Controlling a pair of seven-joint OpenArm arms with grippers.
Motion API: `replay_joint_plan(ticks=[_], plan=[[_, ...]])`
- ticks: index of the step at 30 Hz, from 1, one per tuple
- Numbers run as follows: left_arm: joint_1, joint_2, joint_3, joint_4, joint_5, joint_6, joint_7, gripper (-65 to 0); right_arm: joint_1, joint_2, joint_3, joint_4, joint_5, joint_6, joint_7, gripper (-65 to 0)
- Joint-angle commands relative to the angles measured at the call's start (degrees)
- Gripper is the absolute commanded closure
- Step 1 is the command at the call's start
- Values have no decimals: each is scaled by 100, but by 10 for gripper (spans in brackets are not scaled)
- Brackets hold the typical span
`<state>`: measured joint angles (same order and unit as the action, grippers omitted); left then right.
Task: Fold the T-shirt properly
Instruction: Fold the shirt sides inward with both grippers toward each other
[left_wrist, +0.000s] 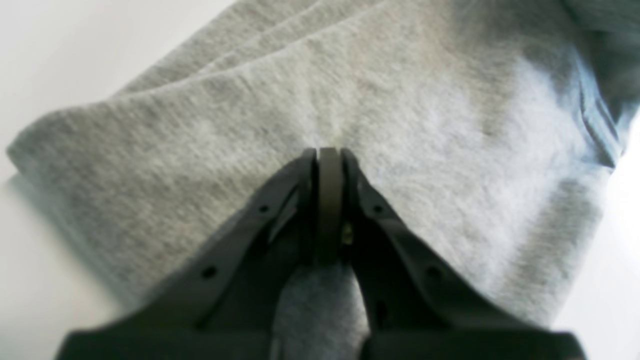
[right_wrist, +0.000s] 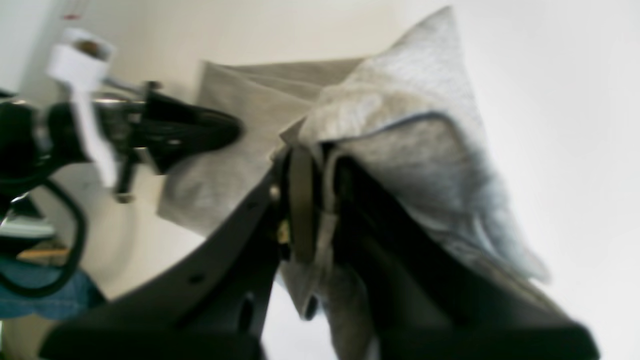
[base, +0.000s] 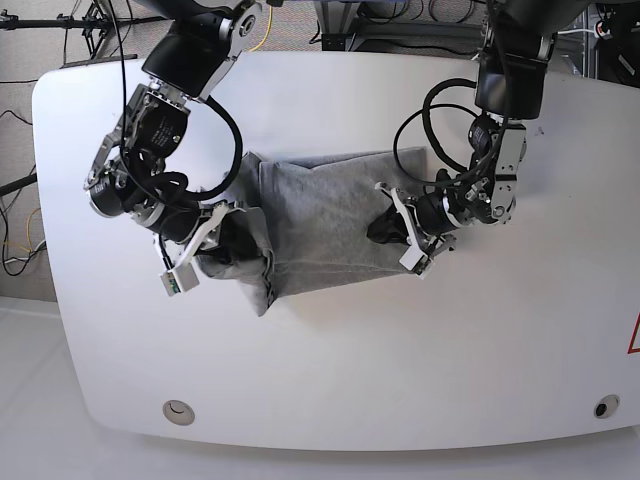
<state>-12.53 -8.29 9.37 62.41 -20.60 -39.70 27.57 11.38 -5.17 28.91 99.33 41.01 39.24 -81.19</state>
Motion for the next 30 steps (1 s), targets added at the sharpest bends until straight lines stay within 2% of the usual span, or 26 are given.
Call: replay_joint_plan(ticks=[1,8,15,25,30], plan=[[-114,-19,-18,93,-37,-30,-45,0,115,-112,-143,111,237,-52,119,0],[-114,-19,-18,93,-37,-30,-45,0,62,-349,-574,85,167,-69,119,0],[-122,-10,-18,93,-54,-30,-45,0,-52,-383,-1146,41,149,-78,119,0],[-131,113,-18,93,-37,-30,-45,0,-113,-383,-2033,-777,140,-87,501,0],[-131,131,-18,93,-28,-30,-45,0,-105,-383,-2482,-1287,140,-87,923,0]])
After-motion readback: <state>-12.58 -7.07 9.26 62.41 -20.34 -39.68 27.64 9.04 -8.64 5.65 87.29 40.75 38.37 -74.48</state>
